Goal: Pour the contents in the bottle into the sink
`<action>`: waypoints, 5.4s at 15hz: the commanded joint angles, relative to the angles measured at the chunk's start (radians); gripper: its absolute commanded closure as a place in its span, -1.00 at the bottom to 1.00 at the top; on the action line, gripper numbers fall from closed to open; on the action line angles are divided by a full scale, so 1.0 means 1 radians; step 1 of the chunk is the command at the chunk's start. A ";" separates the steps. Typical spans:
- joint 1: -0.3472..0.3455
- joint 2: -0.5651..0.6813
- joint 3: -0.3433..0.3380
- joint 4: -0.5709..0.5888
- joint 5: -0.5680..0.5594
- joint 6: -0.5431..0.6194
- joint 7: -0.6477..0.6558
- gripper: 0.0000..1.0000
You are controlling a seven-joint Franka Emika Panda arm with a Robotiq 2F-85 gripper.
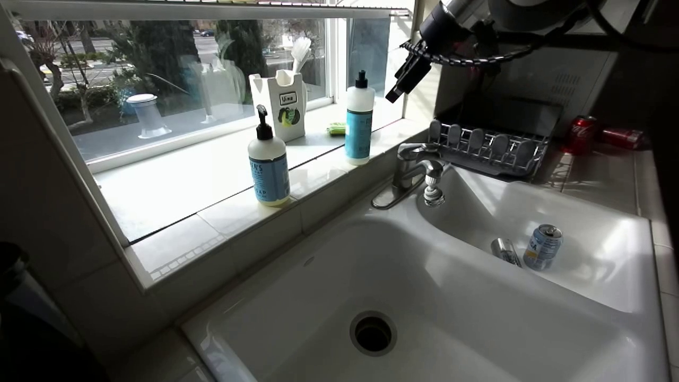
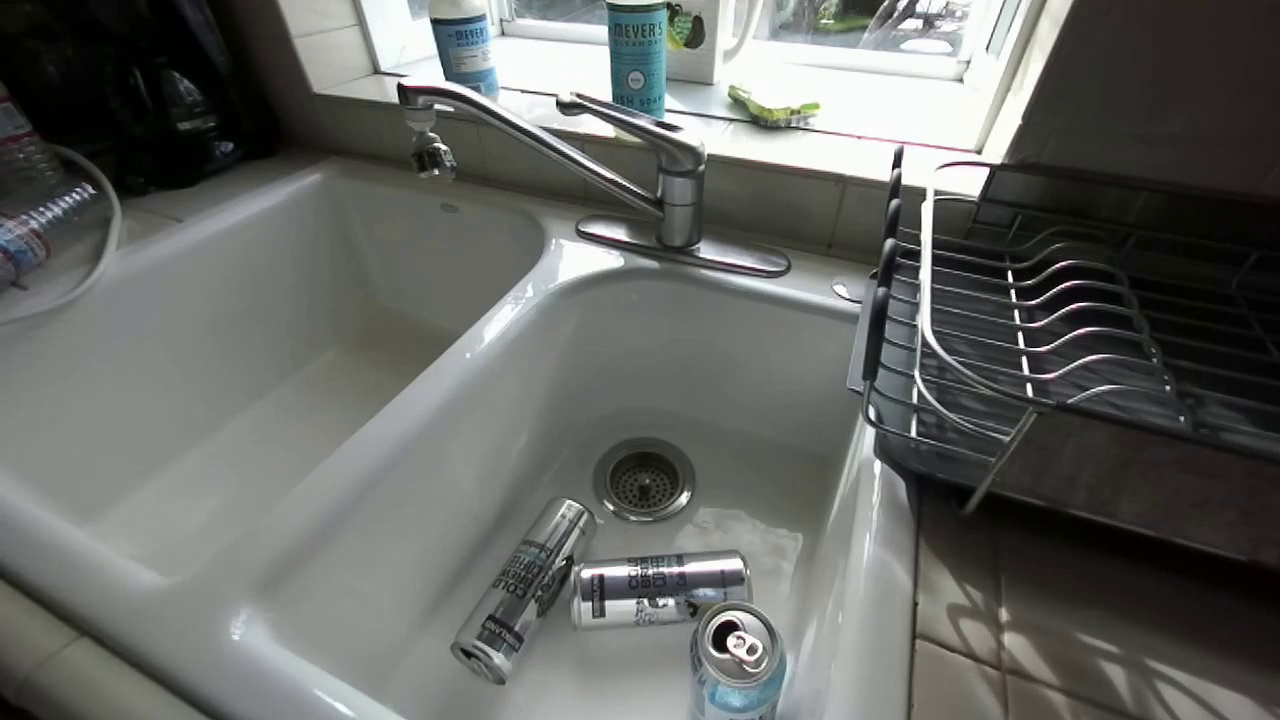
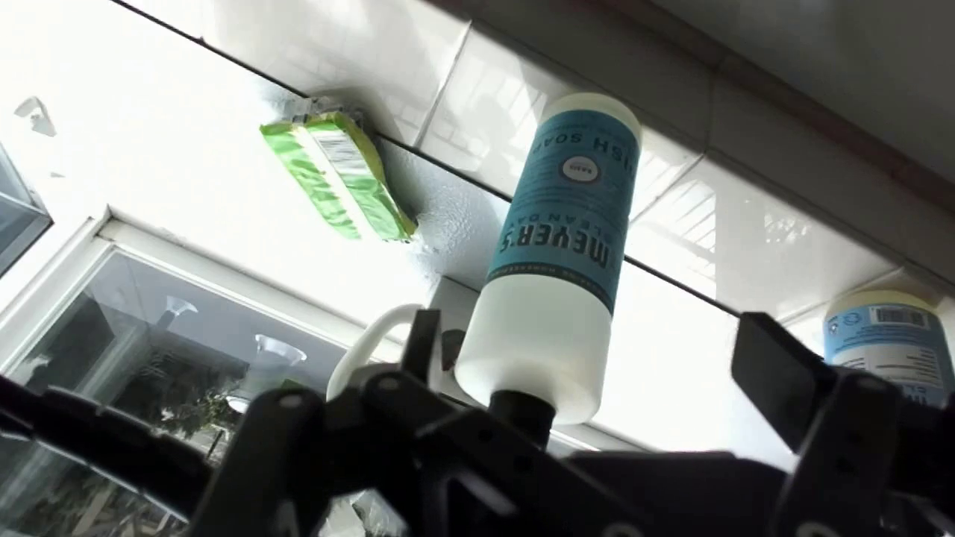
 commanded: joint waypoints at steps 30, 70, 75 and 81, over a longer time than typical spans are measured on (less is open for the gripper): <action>0.013 0.273 0.002 0.193 0.642 0.043 -0.365 -1.00; 0.127 -0.062 0.267 0.064 -0.765 -0.476 0.043 -0.26; 0.145 -0.035 0.320 0.090 -0.892 -0.627 -0.004 0.24; 0.214 -0.022 0.404 0.069 -1.070 -0.800 -0.053 0.24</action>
